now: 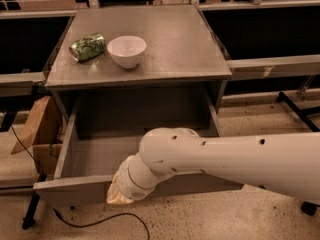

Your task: Close top drawer

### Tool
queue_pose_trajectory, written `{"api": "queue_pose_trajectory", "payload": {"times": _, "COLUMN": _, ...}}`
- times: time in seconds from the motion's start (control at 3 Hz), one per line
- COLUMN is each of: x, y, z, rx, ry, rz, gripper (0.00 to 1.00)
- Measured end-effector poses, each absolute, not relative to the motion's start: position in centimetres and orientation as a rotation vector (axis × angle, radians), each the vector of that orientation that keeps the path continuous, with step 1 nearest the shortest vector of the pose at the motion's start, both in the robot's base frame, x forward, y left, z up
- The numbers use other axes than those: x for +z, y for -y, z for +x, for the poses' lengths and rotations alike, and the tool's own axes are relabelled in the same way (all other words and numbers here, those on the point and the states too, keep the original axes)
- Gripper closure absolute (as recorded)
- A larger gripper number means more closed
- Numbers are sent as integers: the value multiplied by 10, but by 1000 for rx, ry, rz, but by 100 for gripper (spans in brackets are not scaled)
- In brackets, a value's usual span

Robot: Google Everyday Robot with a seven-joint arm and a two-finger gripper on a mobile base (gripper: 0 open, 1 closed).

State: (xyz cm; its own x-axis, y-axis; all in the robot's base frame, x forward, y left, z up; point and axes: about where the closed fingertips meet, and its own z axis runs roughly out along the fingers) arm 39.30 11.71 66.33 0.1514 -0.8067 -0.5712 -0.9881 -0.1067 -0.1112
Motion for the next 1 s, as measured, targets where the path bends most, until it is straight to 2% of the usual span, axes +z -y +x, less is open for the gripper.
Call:
{"api": "queue_pose_trajectory", "payload": {"times": 0.33, "x": 663, "y": -117, "z": 392, "rx": 514, "ry": -1706, "rz": -1969, "gripper": 100}}
{"api": "queue_pose_trajectory", "payload": {"times": 1.0, "x": 661, "y": -122, "z": 418, "rx": 492, "ry": -1731, "rz": -1987, "gripper": 59}}
